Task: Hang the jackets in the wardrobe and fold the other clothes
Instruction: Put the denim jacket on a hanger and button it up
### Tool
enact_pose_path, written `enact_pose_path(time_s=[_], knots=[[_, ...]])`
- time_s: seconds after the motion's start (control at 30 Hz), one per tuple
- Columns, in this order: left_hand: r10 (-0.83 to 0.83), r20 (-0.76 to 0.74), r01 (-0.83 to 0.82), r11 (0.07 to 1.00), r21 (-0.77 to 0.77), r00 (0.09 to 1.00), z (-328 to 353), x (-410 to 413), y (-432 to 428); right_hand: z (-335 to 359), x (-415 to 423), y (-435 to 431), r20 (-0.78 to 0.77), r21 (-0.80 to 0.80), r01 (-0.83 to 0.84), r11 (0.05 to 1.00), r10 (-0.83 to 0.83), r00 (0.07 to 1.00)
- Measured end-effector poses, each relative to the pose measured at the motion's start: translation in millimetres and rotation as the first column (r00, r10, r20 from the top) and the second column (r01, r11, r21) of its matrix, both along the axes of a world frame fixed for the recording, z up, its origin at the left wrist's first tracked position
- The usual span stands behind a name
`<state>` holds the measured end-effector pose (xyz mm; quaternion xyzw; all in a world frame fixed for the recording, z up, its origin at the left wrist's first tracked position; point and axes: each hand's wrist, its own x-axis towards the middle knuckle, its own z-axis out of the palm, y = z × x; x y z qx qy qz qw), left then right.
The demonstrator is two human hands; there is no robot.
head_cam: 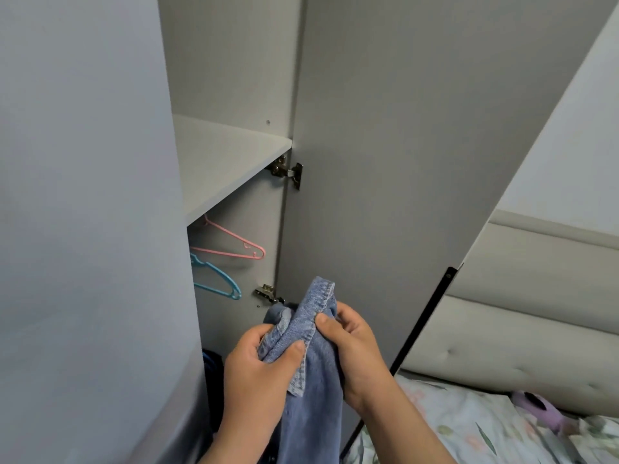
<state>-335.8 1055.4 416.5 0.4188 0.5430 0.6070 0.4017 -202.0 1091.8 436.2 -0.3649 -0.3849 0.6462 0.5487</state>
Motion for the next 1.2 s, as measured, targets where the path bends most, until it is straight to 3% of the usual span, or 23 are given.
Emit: enact_pose_path(time_s=[0.1, 0.2, 0.33, 0.4, 0.5, 0.6, 0.67, 0.77, 0.87, 1.1, 1.2], knots=[[0.025, 0.079, -0.022, 0.999, -0.043, 0.997, -8.9, -2.0, 5.0, -8.1, -5.2, 8.4, -0.102, -0.039, -0.035, 0.999, 0.031, 0.994], [0.040, 0.097, -0.032, 0.996, -0.079, 0.994, -10.4, -3.2, 13.6, -14.8, -7.4, 26.8, -0.091, -0.074, -0.106, 0.992, 0.099, 0.991], [0.124, 0.091, -0.108, 0.981, -0.162, 0.988, -21.1, -8.3, 34.4, -24.0, -10.5, 64.6, 0.089, -0.140, -0.195, 0.971, 0.209, 0.974], [0.167, 0.079, -0.148, 0.968, -0.204, 0.983, -26.4, -10.8, 42.2, -26.9, -12.9, 86.6, 0.254, -0.157, -0.154, 0.975, 0.190, 0.948], [0.273, 0.081, -0.241, 0.929, -0.282, 0.958, -36.5, -17.7, 50.0, -27.0, -24.6, 121.7, 0.481, -0.001, -0.058, 0.998, 0.051, 0.875], [0.317, 0.058, -0.278, 0.893, -0.353, 0.947, -42.0, -23.2, 55.8, -23.8, -53.8, 148.7, 0.526, 0.108, -0.209, 0.972, 0.123, 0.841], [0.306, 0.016, -0.277, 0.880, -0.385, 0.952, -47.0, -24.1, 57.5, -29.3, -76.6, 161.1, 0.636, 0.135, -0.338, 0.932, 0.180, 0.750], [0.304, -0.041, -0.292, 0.860, -0.419, 0.952, -51.6, -23.2, 56.8, -45.7, -108.0, 172.5, 0.832, 0.162, -0.458, 0.874, 0.129, 0.540], [0.300, -0.058, -0.294, 0.849, -0.440, 0.952, -51.7, -26.9, 60.6, -63.2, -130.5, 182.8, 0.894, 0.187, -0.468, 0.864, 0.049, 0.446], [0.349, -0.026, -0.324, 0.839, -0.438, 0.937, -52.4, -31.7, 69.5, -86.1, -144.0, 201.8, 0.896, 0.214, -0.455, 0.865, 0.012, 0.444], [0.376, -0.001, -0.340, 0.836, -0.430, 0.926, -52.8, -32.0, 71.0, -87.7, -147.6, 204.3, 0.855, 0.202, -0.425, 0.882, 0.052, 0.516]])
